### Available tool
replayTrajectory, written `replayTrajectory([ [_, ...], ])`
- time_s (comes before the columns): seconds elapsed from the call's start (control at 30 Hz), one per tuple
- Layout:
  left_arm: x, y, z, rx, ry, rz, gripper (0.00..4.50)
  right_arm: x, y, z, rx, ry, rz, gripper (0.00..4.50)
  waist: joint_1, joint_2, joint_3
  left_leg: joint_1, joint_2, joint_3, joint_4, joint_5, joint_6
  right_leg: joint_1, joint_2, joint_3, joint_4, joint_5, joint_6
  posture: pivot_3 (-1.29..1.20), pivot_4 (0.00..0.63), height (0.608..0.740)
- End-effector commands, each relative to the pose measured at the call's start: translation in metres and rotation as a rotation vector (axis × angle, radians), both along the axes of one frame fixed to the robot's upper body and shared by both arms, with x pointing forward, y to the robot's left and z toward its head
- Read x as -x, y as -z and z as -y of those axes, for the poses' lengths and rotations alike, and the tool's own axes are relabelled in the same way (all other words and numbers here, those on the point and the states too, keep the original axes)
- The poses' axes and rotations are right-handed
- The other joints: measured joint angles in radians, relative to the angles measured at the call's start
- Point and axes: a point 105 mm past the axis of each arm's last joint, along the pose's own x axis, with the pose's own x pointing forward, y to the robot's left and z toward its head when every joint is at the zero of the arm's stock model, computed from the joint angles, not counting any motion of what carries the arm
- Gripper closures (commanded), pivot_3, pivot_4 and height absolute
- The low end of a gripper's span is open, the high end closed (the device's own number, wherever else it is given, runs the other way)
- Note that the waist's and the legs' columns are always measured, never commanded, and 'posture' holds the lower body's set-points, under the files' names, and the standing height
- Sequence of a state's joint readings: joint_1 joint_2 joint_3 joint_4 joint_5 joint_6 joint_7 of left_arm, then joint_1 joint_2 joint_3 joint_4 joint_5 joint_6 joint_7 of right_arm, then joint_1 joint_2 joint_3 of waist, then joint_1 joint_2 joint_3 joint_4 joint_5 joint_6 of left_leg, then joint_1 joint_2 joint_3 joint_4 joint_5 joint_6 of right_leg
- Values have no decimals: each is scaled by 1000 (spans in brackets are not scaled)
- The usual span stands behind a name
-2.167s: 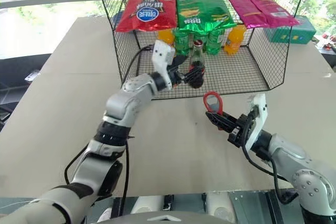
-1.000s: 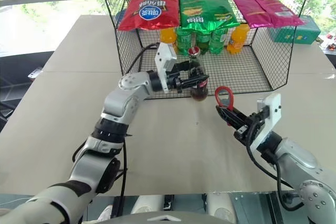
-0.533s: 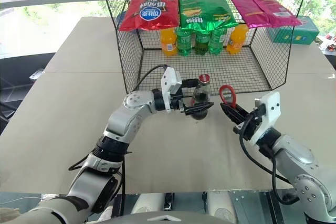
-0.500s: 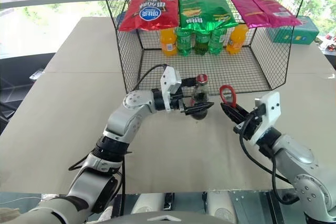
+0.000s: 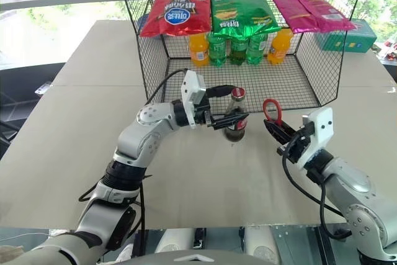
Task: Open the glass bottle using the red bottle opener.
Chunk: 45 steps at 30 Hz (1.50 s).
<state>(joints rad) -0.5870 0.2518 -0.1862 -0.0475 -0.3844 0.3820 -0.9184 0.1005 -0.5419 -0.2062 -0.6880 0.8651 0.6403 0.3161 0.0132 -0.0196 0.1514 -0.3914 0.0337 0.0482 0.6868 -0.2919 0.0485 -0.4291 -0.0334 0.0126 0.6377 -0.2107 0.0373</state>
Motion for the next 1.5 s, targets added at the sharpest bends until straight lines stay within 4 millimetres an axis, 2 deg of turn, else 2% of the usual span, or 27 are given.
replayTrajectory([
  [0.03, 6, -20, 1, 33, 24, 57, 91, 0, -12, 5, -1, 16, 62, 4500, 0, 0, 0, 0, 0, 0, 0, 0, 0, 0, 0, 0, 0, 0, 0, 0, 150, 740],
  [0.37, 6, -23, -1, 29, 26, 58, 91, 0, -13, 9, 3, 30, 65, 4500, 0, 0, 0, 0, 0, 0, 0, 0, 0, 0, 0, 0, 0, 0, 0, 0, 150, 740],
  [0.47, 6, -25, -1, 32, 28, 66, 826, 0, -13, 9, 2, 30, 64, 4500, 0, 0, 0, 0, 0, 0, 0, 0, 0, 0, 0, 0, 0, 0, 0, 0, 150, 740],
  [0.63, 9, -24, 1, 27, 45, 72, 3166, -1, -17, 6, -9, 19, 79, 4500, 0, 0, 0, 0, 0, 0, 0, 0, 0, 0, 0, 0, 1, 0, 0, 0, 150, 740],
  [0.67, 9, -24, 2, 27, 50, 72, 3341, -1, -18, 6, -9, 17, 81, 4500, 0, 0, 0, 0, 0, 0, 0, 0, 0, 0, 0, 0, 1, 0, 0, 0, 150, 740],
  [0.93, 13, -23, 2, 17, 75, 75, 3341, 0, -24, -11, 89, -24, 183, 4500, 0, 0, 0, 1, 0, 0, 0, 0, 0, 0, 0, 1, 1, 0, 0, 0, 150, 740],
  [1.1, 14, -22, 1, 6, 80, 75, 3342, -16, -36, -30, 316, 28, 411, 4500, -2, 1, 0, 1, 0, 1, 0, 0, 0, 0, 0, 1, 2, 0, 0, 0, 150, 740],
  [1.23, 14, -21, 0, -3, 79, 76, 3342, -24, -48, -41, 396, 84, 583, 4500, 1, 1, 0, 1, -1, 0, 0, 0, 0, 0, 0, 0, 2, 0, 0, 0, 150, 740],
  [1.43, 13, -21, -1, -8, 74, 75, 3342, -19, -36, -60, 544, 36, 741, 4500, 0, 0, 0, 0, -1, 1, 0, 3, -4, 0, 0, 1, 0, 0, 0, 0, 150, 740],
  [1.5, 12, -22, -1, -6, 70, 75, 3342, -17, -24, -62, 618, 9, 766, 4500, 1, 0, 0, 0, -1, 1, 0, 3, -4, 0, 0, 1, 0, 0, 0, 0, 150, 740],
])
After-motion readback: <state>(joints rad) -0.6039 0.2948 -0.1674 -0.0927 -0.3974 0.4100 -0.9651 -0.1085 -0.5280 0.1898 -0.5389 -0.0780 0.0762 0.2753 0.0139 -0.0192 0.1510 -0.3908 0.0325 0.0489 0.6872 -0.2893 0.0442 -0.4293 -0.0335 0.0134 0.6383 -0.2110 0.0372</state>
